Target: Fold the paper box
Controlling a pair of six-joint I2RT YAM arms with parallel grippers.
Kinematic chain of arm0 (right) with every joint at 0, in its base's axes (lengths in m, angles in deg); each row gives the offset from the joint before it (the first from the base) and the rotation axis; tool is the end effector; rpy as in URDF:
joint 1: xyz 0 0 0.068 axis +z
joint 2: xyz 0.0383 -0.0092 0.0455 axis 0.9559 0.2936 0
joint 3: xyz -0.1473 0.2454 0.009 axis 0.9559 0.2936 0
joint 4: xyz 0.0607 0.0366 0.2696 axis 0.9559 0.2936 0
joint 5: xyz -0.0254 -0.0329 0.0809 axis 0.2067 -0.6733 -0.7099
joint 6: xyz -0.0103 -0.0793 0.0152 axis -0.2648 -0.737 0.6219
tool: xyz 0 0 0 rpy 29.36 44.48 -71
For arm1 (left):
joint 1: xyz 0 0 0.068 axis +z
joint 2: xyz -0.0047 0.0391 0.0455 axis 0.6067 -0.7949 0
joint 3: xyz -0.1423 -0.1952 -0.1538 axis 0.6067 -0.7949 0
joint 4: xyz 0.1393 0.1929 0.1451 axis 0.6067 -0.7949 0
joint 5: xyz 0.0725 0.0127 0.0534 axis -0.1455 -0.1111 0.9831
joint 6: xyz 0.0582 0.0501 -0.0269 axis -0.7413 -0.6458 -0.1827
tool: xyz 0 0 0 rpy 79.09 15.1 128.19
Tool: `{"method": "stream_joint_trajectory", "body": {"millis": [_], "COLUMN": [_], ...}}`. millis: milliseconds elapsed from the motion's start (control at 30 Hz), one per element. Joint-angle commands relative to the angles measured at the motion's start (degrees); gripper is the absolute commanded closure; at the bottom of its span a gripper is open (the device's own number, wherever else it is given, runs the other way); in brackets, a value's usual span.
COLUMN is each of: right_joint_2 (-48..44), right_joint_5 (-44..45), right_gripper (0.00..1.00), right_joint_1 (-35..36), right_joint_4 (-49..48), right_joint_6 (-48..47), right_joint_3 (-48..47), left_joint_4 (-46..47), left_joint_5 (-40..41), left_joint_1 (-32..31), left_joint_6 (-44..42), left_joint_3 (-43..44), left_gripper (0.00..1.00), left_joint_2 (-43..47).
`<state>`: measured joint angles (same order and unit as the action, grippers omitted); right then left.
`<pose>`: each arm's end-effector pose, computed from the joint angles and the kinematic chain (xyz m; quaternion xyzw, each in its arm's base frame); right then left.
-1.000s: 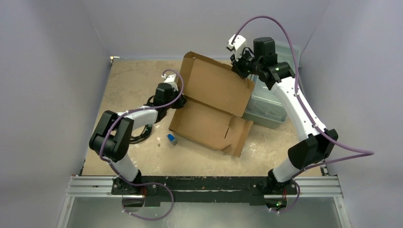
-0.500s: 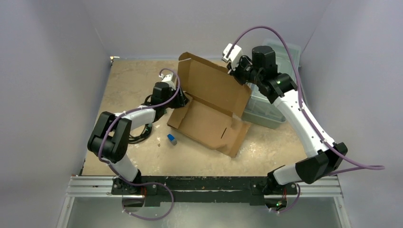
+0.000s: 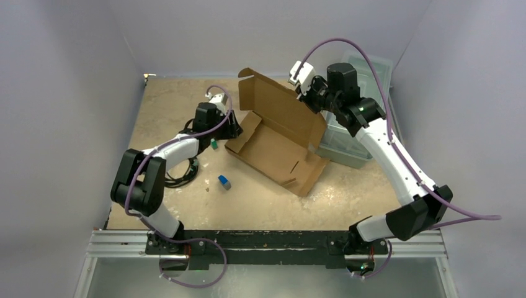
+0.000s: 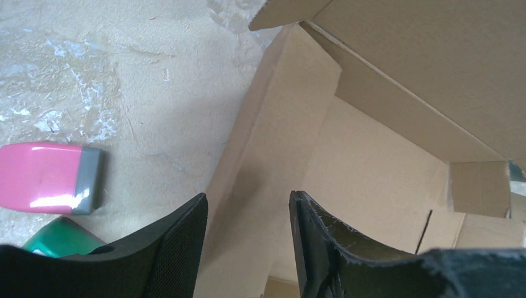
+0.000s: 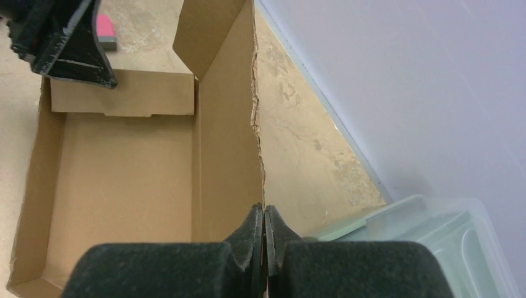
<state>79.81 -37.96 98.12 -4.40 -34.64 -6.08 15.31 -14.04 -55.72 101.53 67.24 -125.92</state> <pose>0.3245 0.1662 0.4209 -0.4491 0.7092 0.0358 0.5422 0.3701 -0.1362 0.1944 -0.0166 0.8754 -0.2543 0.4108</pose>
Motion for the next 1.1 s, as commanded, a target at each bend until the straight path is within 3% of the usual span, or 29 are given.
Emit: {"method": "stream_joint_trajectory", "body": {"millis": [0,167,300,400,467,667,800,900,1067], "right_joint_2": [-2.9,-3.8,-3.8,-3.6,-3.7,-4.6,-4.8,-4.8,-5.1], "right_joint_5": [-1.8,-2.5,-3.0,-4.1,-4.6,-5.6,-6.8,-7.3,-7.2], "right_gripper": [1.00,1.00,1.00,1.00,1.00,1.00,1.00,1.00,1.00], "right_joint_1": [0.6,0.8,0.7,0.8,0.8,0.8,0.8,0.8,0.8], "right_joint_4": [-3.2,-3.2,-3.3,-3.3,-3.4,-4.2,-4.4,-4.5,-4.5], "right_joint_6": [-0.7,-0.9,-0.7,-0.2,0.1,0.9,1.5,1.9,2.0], "right_joint_3": [0.3,1.3,1.4,1.5,1.7,3.7,4.6,4.7,5.1], "left_joint_4": [-1.4,-3.6,-4.7,-5.1,-5.3,-12.5,-8.4,-7.3,-8.1], "left_joint_5": [-0.6,0.2,-0.4,1.3,3.7,25.5,29.5,28.1,25.6], "left_joint_1": [0.4,0.4,-0.7,-1.8,-2.7,-9.3,-12.2,-12.1,-11.9], "left_joint_6": [-2.9,-6.1,-8.0,-9.0,-9.5,-7.1,-6.7,-6.7,-7.4], "left_joint_3": [4.5,9.0,9.5,9.3,9.4,10.8,6.4,5.2,8.0], "left_gripper": [0.50,0.55,0.64,0.81,1.00,1.00,1.00,0.72,0.64], "left_joint_2": [-4.0,-7.7,-10.1,-12.0,-12.8,-11.7,-7.3,-6.5,-8.8]}}
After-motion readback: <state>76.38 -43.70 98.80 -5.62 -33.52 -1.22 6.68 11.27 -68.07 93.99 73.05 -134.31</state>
